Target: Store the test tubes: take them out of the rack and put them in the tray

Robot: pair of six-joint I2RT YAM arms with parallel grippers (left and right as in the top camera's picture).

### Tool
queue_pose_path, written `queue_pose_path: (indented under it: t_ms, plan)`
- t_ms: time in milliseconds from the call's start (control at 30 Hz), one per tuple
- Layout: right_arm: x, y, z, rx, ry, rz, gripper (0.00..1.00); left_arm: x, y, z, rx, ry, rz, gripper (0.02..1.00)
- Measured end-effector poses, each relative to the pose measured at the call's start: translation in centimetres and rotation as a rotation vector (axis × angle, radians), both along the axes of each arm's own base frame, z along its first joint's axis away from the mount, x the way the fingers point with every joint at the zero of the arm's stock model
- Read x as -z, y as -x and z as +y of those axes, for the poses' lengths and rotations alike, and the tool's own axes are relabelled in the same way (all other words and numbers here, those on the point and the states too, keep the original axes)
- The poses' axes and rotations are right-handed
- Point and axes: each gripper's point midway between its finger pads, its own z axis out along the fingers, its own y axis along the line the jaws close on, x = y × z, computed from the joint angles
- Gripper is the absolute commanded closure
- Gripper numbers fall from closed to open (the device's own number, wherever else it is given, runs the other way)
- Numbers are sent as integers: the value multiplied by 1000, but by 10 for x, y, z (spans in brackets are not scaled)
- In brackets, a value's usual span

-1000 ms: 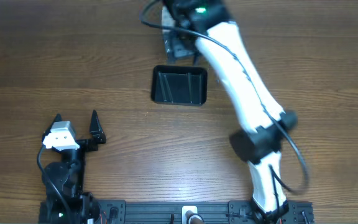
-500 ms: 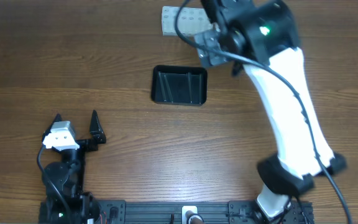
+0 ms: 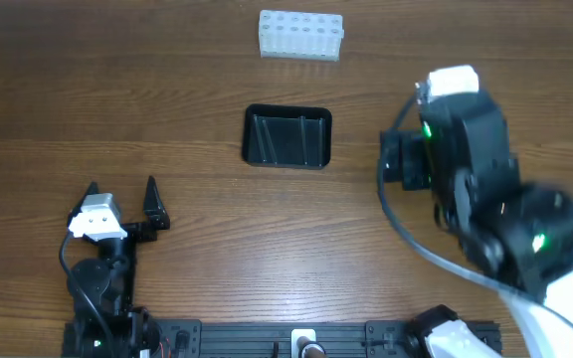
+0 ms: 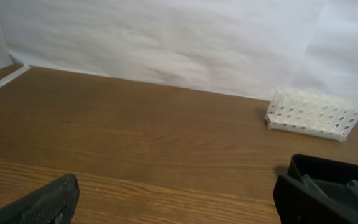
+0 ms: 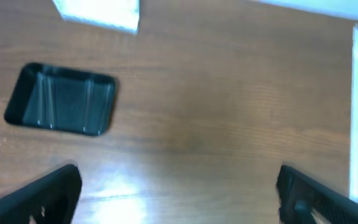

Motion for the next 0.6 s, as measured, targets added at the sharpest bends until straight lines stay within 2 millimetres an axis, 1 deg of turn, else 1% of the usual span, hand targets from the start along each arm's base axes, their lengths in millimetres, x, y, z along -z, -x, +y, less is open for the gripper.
queue_pose_path:
  t_ms: [100,200,267,400,500,600]
  plan:
    - [12,-12,0,0,-49,-167,7,0,0,0,0,-2,0,23]
    - [15,-25,4,-46,-54,-366,9,0,0,0,0,-2,0,20]
    - [13,-32,6,-72,-42,-477,7,0,0,0,0,-3,1,20]
    - [0,-39,2,-80,-23,-696,9,0,0,0,0,-3,1,23]
    - [3,-40,-6,-61,-2,-766,9,0,0,0,0,-3,1,20]
    - [19,-41,-16,-37,29,-769,7,0,0,0,0,-3,1,23]
